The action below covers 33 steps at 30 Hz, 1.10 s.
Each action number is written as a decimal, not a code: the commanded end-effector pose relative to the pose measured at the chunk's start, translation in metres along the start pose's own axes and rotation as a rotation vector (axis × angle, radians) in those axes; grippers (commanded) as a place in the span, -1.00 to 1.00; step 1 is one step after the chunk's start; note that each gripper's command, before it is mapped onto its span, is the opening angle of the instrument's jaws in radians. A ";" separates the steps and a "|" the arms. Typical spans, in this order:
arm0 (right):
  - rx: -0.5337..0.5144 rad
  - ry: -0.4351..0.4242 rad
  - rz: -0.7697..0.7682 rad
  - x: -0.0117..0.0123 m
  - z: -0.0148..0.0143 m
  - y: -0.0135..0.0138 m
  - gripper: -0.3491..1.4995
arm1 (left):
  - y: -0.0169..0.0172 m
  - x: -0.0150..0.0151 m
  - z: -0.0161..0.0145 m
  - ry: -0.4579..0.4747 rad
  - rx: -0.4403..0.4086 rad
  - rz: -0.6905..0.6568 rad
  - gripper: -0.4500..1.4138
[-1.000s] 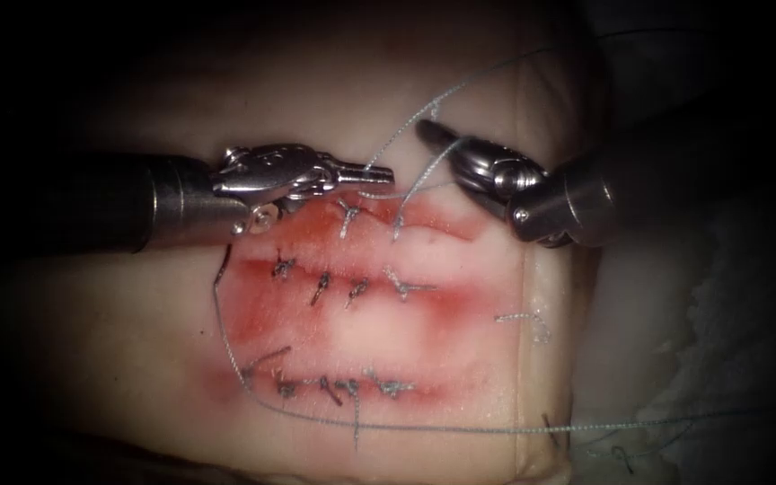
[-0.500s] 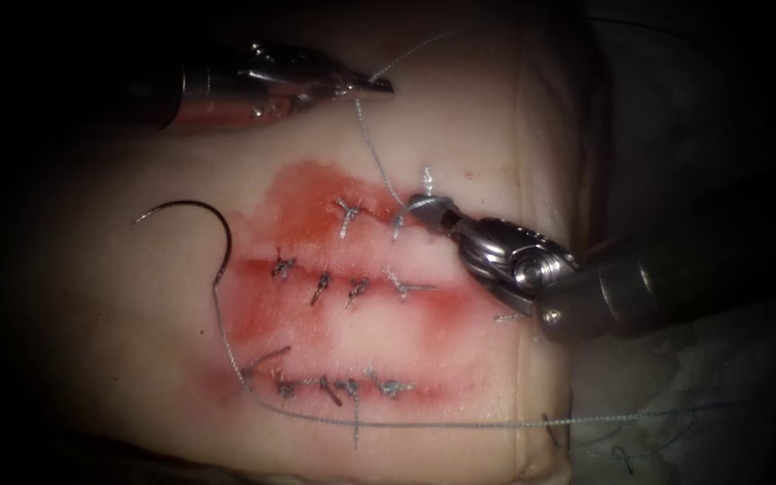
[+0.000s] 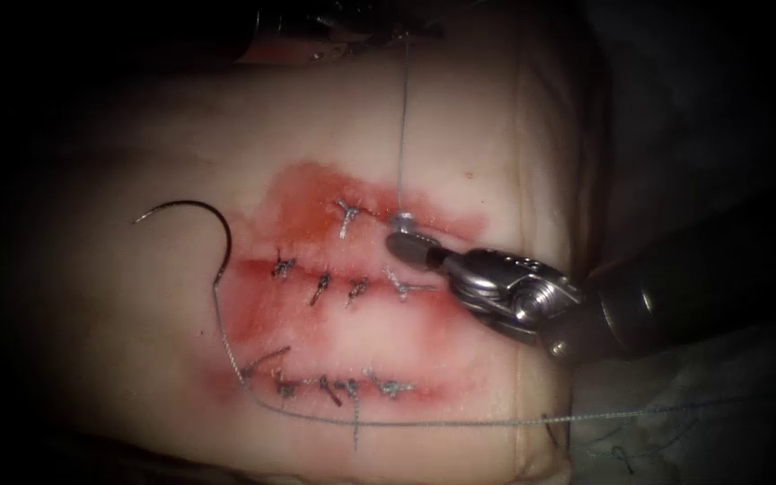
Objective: Wound Closure
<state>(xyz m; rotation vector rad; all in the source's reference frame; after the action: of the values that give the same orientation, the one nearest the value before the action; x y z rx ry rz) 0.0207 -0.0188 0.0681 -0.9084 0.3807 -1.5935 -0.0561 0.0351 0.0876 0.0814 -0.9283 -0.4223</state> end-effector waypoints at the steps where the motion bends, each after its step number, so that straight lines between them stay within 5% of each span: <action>1: -0.013 0.005 -0.029 0.0006 0.0006 0.0007 -1.00 | 0.0012 -0.0007 0.0012 0.013 -0.006 0.021 -1.00; 11: -0.085 0.033 -0.139 0.0016 0.0004 0.0015 -1.00 | 0.0059 -0.0027 0.0055 0.119 -0.048 0.153 -1.00; 24: -0.145 0.073 -0.221 0.0033 0.0003 0.0030 -1.00 | 0.0077 -0.0039 0.0098 0.172 -0.080 0.245 -1.00; 33: -0.158 0.067 -0.228 0.0041 0.0010 0.0034 -1.00 | 0.0083 -0.0021 0.0112 0.297 -0.107 0.350 -1.00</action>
<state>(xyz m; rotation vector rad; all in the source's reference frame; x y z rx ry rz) 0.0231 -0.0230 0.0675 -1.0493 0.4690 -1.8264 -0.0625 0.0435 0.0950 -0.1075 -0.5860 -0.1238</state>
